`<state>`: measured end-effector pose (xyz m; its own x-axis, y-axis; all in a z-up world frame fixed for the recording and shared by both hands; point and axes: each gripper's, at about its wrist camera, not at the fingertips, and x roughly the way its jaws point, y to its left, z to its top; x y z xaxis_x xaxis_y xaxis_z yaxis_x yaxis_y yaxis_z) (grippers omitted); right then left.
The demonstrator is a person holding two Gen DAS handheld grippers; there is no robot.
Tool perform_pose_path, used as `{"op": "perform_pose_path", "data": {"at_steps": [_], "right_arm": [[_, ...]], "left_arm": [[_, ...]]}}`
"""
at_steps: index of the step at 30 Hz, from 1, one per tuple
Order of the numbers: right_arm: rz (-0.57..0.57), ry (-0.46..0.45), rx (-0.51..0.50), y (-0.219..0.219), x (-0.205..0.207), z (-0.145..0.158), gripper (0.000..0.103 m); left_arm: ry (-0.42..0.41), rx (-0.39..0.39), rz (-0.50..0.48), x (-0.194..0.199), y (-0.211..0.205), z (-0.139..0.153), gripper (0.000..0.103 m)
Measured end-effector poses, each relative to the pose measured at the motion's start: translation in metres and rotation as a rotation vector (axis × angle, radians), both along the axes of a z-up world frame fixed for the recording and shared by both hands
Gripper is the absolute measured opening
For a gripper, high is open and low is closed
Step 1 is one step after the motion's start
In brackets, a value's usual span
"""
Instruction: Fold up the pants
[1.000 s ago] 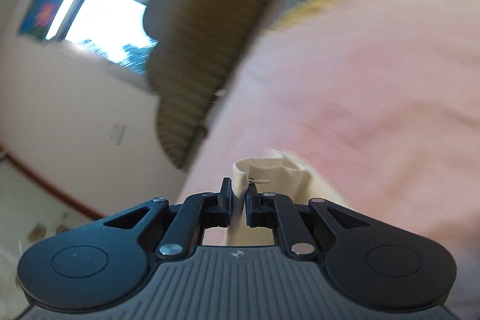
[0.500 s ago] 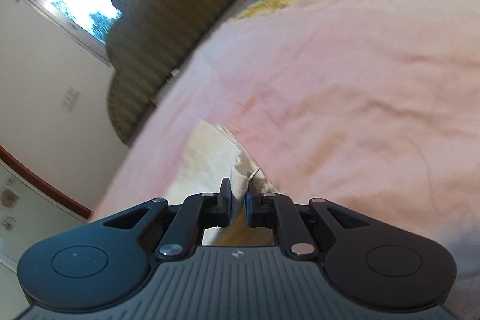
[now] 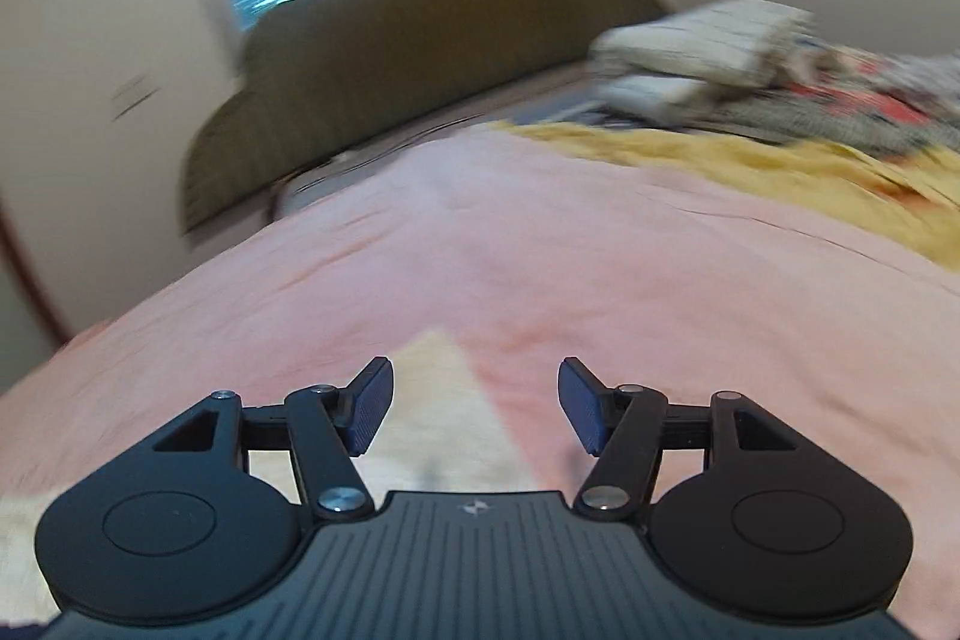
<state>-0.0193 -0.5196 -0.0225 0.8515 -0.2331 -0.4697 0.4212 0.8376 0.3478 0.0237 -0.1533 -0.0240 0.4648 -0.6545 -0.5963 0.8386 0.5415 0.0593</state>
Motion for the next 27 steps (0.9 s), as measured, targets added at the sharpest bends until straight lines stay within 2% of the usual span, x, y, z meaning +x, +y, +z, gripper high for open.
{"op": "perform_pose_path", "data": {"at_steps": [1,3,5,6,8,9,11,13,15,17,18,19,20,21,22,24,27], "right_arm": [[0.092,0.014,-0.001,0.006,0.016,0.003,0.061],[0.318,0.060,0.055,0.018,0.049,0.000,0.059],[0.423,0.131,0.054,0.032,0.076,-0.010,0.059],[0.440,0.200,0.009,0.040,0.090,-0.017,0.059],[0.419,0.287,-0.089,0.046,0.107,-0.029,0.059],[0.408,0.279,-0.132,0.046,0.111,-0.031,0.059],[0.342,0.282,-0.141,0.041,0.112,-0.028,0.060],[0.300,0.261,-0.158,0.043,0.103,-0.022,0.060],[0.356,0.234,-0.173,0.053,0.091,-0.016,0.061],[0.423,0.245,-0.172,0.062,0.089,-0.017,0.062],[0.440,0.267,-0.182,0.067,0.091,-0.020,0.062],[0.443,0.289,-0.201,0.071,0.096,-0.025,0.064],[0.431,0.301,-0.214,0.071,0.099,-0.028,0.069],[0.410,0.298,-0.210,0.067,0.103,-0.031,0.080],[0.382,0.291,-0.191,0.061,0.106,-0.033,0.082],[0.319,0.283,-0.160,0.051,0.109,-0.032,0.082],[0.297,0.253,-0.182,0.057,0.095,-0.020,0.082]], "left_arm": [[0.012,-0.031,0.001,0.002,0.002,0.006,0.073],[-0.002,-0.087,0.019,0.006,0.005,0.017,0.082],[-0.038,-0.081,0.084,0.015,0.003,0.019,0.086],[-0.059,-0.054,0.131,0.021,0.000,0.017,0.086],[-0.064,0.015,0.194,0.036,-0.005,0.005,0.085],[-0.043,0.064,0.211,0.043,-0.008,-0.004,0.083],[-0.009,0.123,0.234,0.051,-0.009,-0.016,0.076],[0.000,0.099,0.230,0.056,-0.007,-0.016,0.077],[-0.005,0.054,0.259,0.067,-0.006,-0.007,0.079],[-0.015,0.021,0.296,0.084,-0.006,-0.002,0.086],[-0.017,0.022,0.312,0.095,-0.009,-0.004,0.092],[-0.011,0.046,0.330,0.107,-0.012,-0.009,0.092],[0.007,0.109,0.356,0.122,-0.019,-0.017,0.090],[0.024,0.162,0.384,0.133,-0.024,-0.024,0.089],[0.037,0.161,0.398,0.142,-0.023,-0.027,0.091],[0.047,0.127,0.430,0.146,-0.019,-0.022,0.086],[-0.007,0.105,0.428,0.129,-0.015,-0.008,0.086]]}}
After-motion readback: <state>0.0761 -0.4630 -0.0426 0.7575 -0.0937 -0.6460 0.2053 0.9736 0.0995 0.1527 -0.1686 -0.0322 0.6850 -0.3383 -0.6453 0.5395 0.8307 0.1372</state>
